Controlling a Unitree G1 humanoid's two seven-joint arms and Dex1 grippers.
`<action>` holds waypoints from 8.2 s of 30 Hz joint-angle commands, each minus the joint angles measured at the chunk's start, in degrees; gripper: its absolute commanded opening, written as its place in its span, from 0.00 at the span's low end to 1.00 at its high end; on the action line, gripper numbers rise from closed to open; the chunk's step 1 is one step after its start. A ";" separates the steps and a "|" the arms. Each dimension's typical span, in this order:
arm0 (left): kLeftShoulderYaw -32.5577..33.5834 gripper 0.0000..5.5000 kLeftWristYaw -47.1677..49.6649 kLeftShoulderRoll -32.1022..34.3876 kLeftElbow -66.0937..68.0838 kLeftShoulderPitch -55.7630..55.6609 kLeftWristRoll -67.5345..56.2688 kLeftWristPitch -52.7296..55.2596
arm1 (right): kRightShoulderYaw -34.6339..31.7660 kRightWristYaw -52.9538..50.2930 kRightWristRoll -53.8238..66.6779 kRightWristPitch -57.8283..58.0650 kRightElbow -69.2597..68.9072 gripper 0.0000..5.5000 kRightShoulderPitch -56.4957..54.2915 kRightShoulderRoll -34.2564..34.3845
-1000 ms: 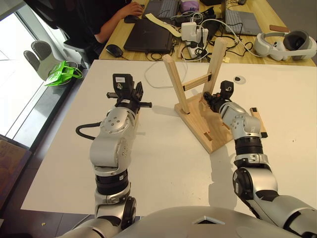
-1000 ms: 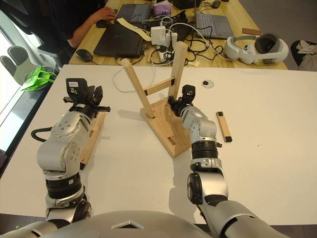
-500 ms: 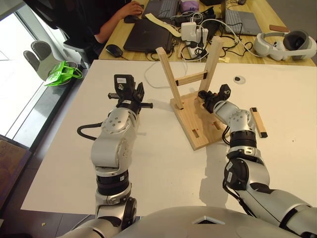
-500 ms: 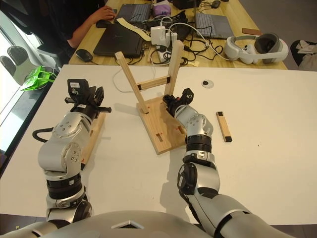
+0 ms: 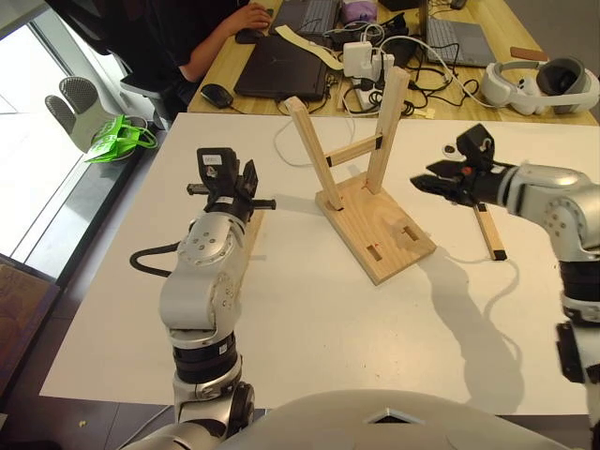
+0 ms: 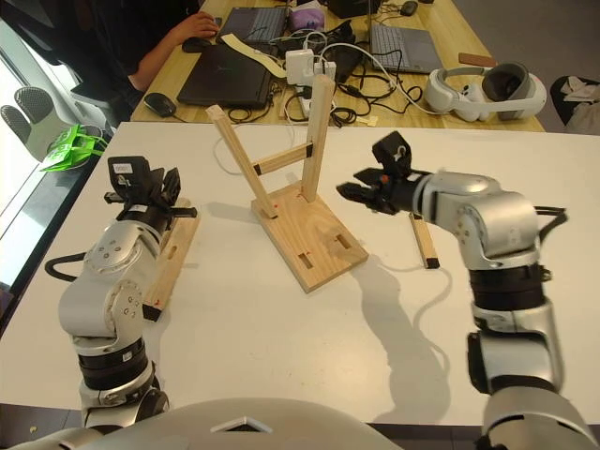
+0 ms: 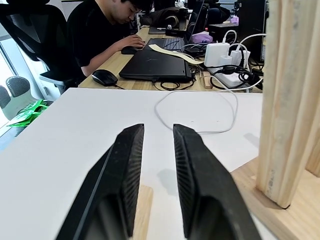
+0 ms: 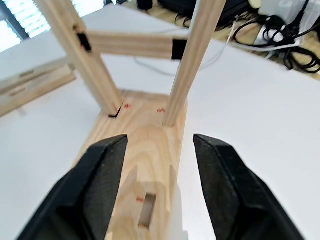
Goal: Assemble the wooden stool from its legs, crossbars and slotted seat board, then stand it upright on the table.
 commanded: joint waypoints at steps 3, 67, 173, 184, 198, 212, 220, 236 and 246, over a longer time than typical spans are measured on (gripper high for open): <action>2.17 0.19 -2.86 5.35 -1.13 -0.58 -0.14 3.90 | 4.21 10.09 2.17 0.66 -12.67 0.45 13.66 -9.87; -1.21 0.19 4.78 -5.01 -6.78 -0.70 1.65 5.23 | -14.96 -12.75 -14.93 -5.62 16.60 0.57 18.06 5.37; -1.36 0.07 17.44 12.83 0.39 0.27 -78.55 -6.94 | 10.40 -7.94 -18.08 -46.45 -11.74 0.24 19.17 22.70; -1.46 0.07 18.47 13.60 0.36 0.11 -78.38 -8.85 | 6.00 -9.17 -13.03 -44.16 -10.67 0.45 18.31 26.12; 5.44 0.07 17.41 26.73 2.78 5.73 -59.33 -8.98 | -1.00 -14.80 8.47 -23.83 -21.34 0.59 23.87 30.15; -3.90 0.07 -2.71 32.89 10.46 13.22 -19.42 -22.84 | -0.91 -31.47 15.13 -19.09 -26.09 0.59 28.61 40.25; -2.92 0.07 -10.22 30.67 16.45 16.24 -12.70 -29.92 | -1.73 -31.72 16.59 -18.31 -25.35 0.59 27.42 39.97; -4.79 0.07 -15.67 25.66 21.81 14.03 -1.70 -36.14 | -2.22 -31.30 18.24 -16.88 -24.59 0.59 25.51 38.84; -3.93 0.07 -17.72 25.67 24.08 14.23 2.52 -39.23 | -2.57 -31.42 19.08 -16.29 -24.19 0.59 24.75 38.21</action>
